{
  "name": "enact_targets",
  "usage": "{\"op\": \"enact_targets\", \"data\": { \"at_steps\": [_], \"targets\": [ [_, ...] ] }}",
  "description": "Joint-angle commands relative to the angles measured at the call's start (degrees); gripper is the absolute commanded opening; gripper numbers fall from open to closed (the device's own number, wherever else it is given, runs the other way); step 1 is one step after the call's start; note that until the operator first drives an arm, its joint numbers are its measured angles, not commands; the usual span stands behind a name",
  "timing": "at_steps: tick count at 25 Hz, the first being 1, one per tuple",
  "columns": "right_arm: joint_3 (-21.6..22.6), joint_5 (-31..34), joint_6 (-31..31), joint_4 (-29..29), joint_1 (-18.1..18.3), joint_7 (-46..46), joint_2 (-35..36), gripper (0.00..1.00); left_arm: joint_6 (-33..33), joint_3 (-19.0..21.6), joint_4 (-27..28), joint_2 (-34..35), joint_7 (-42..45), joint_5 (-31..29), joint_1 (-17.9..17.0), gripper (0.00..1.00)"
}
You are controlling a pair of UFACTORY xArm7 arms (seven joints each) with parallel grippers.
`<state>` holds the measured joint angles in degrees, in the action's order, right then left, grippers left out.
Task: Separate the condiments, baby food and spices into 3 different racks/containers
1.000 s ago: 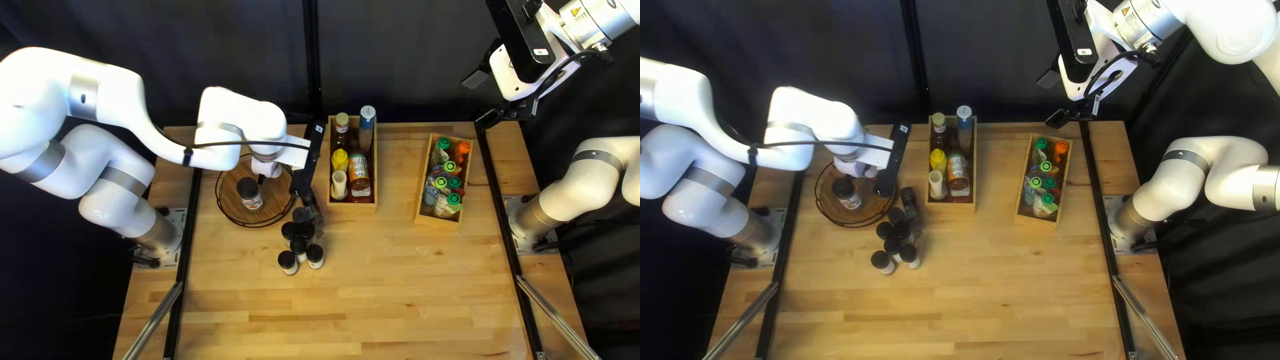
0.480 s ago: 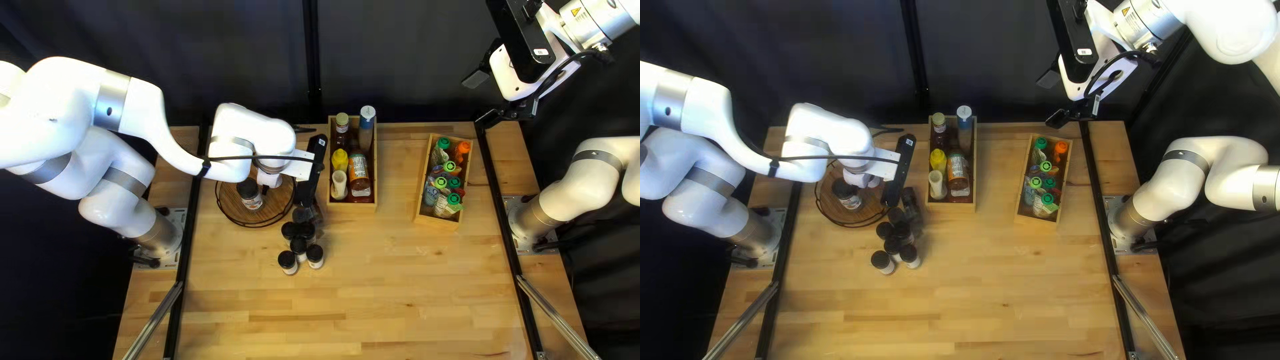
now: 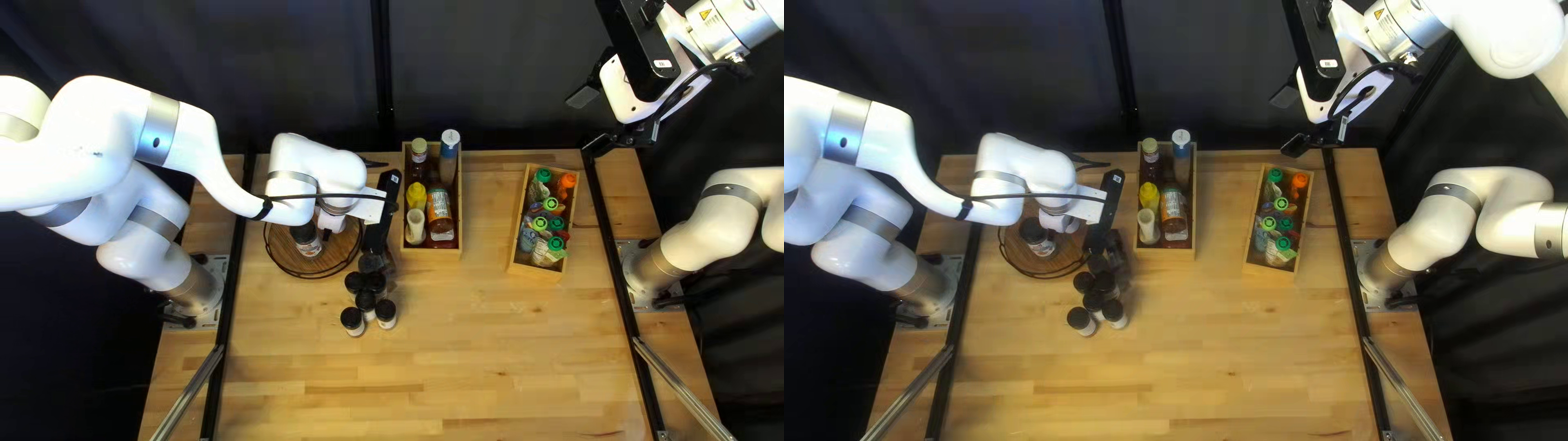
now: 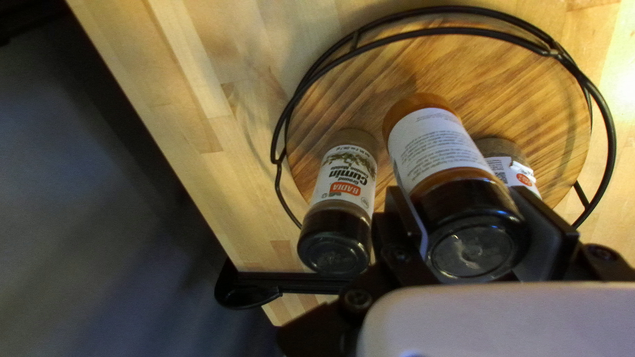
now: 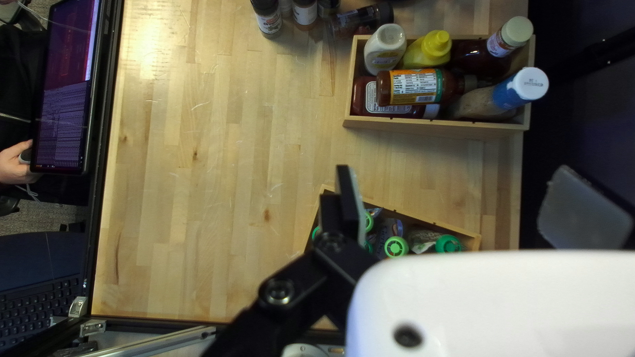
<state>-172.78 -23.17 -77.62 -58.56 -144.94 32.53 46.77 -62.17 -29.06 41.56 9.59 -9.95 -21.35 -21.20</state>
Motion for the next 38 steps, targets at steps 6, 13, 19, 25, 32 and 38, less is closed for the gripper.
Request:
{"op": "enact_targets", "data": {
  "at_steps": [6,13,19,25,32,38],
  "targets": [
    [0.00,0.00,0.00,0.00,0.00,0.00,0.00,1.00,1.53,-0.75,-1.60,0.25,-1.87,0.97,0.15,0.00],
    [0.00,0.00,0.00,0.00,0.00,0.00,0.00,1.00,2.82,-1.36,-2.14,0.45,-3.42,1.76,0.26,0.74],
    [0.00,0.00,0.00,0.00,0.00,0.00,0.00,1.00,1.68,-0.97,-1.21,1.23,-3.94,2.04,-0.08,0.86],
    [0.00,0.00,0.00,0.00,0.00,0.00,0.00,1.00,-2.60,1.37,2.35,2.57,-4.25,3.74,-2.26,1.00],
    [0.00,0.00,0.00,0.00,0.00,0.00,0.00,1.00,-6.97,5.55,7.26,3.55,-5.87,8.70,-7.31,1.00],
    [0.00,0.00,0.00,0.00,0.00,0.00,0.00,1.00,-7.65,11.45,8.99,5.60,9.68,10.31,-9.44,1.00]
  ]
}}
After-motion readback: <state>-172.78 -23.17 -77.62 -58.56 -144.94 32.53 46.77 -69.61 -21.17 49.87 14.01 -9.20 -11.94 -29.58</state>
